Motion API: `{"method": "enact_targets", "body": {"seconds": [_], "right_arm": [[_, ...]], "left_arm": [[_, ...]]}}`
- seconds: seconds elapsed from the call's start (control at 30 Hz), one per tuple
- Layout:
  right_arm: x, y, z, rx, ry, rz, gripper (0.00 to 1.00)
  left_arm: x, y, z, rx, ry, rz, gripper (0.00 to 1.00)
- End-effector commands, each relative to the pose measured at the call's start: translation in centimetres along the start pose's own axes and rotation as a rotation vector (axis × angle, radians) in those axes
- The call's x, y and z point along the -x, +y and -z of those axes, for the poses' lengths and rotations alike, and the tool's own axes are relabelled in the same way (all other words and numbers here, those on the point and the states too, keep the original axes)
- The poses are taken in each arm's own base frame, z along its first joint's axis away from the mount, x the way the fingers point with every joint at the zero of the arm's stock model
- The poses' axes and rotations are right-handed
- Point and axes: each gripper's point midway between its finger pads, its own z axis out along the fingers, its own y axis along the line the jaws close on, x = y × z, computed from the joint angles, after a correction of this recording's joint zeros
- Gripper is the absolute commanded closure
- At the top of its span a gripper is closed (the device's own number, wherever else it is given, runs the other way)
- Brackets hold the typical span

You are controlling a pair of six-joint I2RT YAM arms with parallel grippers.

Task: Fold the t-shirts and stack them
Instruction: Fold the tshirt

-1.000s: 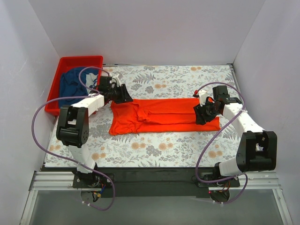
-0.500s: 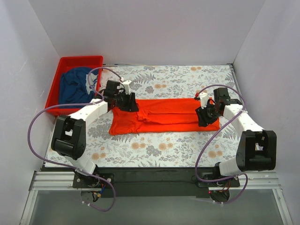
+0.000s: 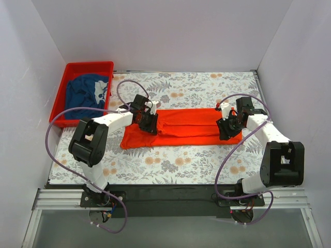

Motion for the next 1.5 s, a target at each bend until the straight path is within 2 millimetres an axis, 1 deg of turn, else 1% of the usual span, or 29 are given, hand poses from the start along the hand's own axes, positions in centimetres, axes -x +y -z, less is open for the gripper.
{"method": "enact_targets", "body": {"seconds": [0.0,0.03,0.07,0.23,0.37,0.43,0.47,0.5,0.53,0.57,0.6,0.67,0.7,0.73,0.77,0.8,0.9,0.97,1.0,1.03,1.07,1.1,1.13,1.23,1.3,1.33,1.4,1.43,1.47], "right_arm": [[0.0,0.0,0.3,0.01,-0.004,-0.003,0.49],[0.1,0.0,0.3,0.011,-0.006,-0.001,0.49],[0.0,0.1,0.3,0.013,-0.006,0.0,0.49],[-0.2,0.1,0.0,0.022,0.001,-0.008,0.49],[0.1,0.1,0.1,0.021,-0.006,-0.006,0.5],[0.3,-0.1,0.2,0.015,-0.006,-0.004,0.49],[0.3,-0.1,0.3,0.013,-0.007,-0.003,0.49],[0.3,-0.3,0.4,0.008,-0.008,-0.002,0.49],[0.4,-0.5,0.4,0.0,-0.006,0.01,0.5],[0.4,-0.6,0.4,-0.005,-0.005,0.016,0.5],[0.4,-0.8,0.3,-0.011,-0.002,0.024,0.51],[0.0,-1.1,-0.3,-0.008,0.015,0.031,0.56],[0.1,-1.4,-0.6,-0.017,0.015,0.036,0.58],[0.0,-1.6,-0.9,-0.018,0.017,0.031,0.6],[-0.1,-1.8,-1.6,-0.01,0.03,0.02,0.61],[0.2,-2.3,-2.0,-0.021,0.026,0.022,0.62],[0.6,-3.7,-3.0,-0.039,0.045,0.017,0.65],[1.1,-4.3,-3.8,-0.039,0.049,0.022,0.65],[2.2,-4.9,-3.6,-0.05,0.031,0.031,0.65],[2.4,-5.2,-3.9,-0.048,0.039,0.025,0.66],[2.7,-5.4,-4.0,-0.049,0.036,0.028,0.67],[3.5,-5.9,-3.8,-0.064,0.025,0.039,0.67],[3.7,-6.1,-3.9,-0.067,0.026,0.038,0.68],[2.8,-6.3,-4.5,-0.062,0.068,0.042,0.68],[1.7,-6.1,-4.9,-0.059,0.099,0.048,0.68],[0.3,-5.7,-5.3,-0.045,0.131,0.05,0.69],[-1.0,-5.1,-5.4,-0.037,0.161,0.053,0.69],[-2.4,-4.4,-5.5,-0.023,0.184,0.054,0.69],[-3.3,-3.9,-5.6,-0.011,0.201,0.054,0.69]], "left_arm": [[3.9,-1.3,1.0,-0.025,-0.092,-0.045,0.92],[4.5,-1.5,1.0,-0.031,-0.106,-0.051,0.96],[5.7,-1.6,1.0,-0.034,-0.13,-0.06,0.99],[8.4,-2.0,-0.5,-0.047,-0.15,-0.072,1.0],[9.8,-1.8,-2.0,-0.05,-0.16,-0.055,0.99],[10.1,-1.2,-2.6,-0.025,-0.162,-0.038,0.85],[10.0,-1.1,-2.7,-0.02,-0.159,-0.032,0.73],[10.0,-0.9,-2.6,-0.01,-0.161,-0.031,0.69],[9.7,-1.0,-2.1,-0.005,-0.165,-0.033,0.63],[9.6,-0.9,-1.8,0.004,-0.169,-0.039,0.53],[9.7,-0.7,-1.2,0.025,-0.182,-0.045,0.52],[9.5,-0.9,0.5,0.042,-0.211,-0.058,0.51],[9.2,-0.9,1.1,0.051,-0.219,-0.068,0.51],[8.1,-0.5,1.3,0.07,-0.209,-0.067,0.49],[8.2,-1.0,2.8,0.069,-0.24,-0.079,0.48],[7.8,-0.9,3.4,0.078,-0.241,-0.093,0.48],[5.2,-0.5,5.1,0.104,-0.206,-0.107,0.44],[2.1,0.2,5.2,0.114,-0.128,-0.096,0.44],[1.4,0.5,5.6,0.119,-0.118,-0.092,0.44],[0.3,0.7,5.7,0.126,-0.088,-0.09,0.44],[-0.3,1.2,5.8,0.136,-0.077,-0.086,0.44],[-1.7,1.6,5.5,0.145,-0.045,-0.082,0.44],[-2.5,2.0,5.3,0.156,-0.019,-0.082,0.44],[-5.1,3.6,4.5,0.195,0.064,-0.057,0.46],[-5.9,4.6,4.1,0.216,0.092,-0.043,0.47],[-6.4,5.2,3.5,0.227,0.117,-0.033,0.47],[-6.4,6.5,3.1,0.258,0.135,-0.031,0.48],[-6.2,7.3,2.4,0.267,0.145,-0.026,0.48],[-5.6,8.3,2.3,0.279,0.14,-0.023,0.48]]}}
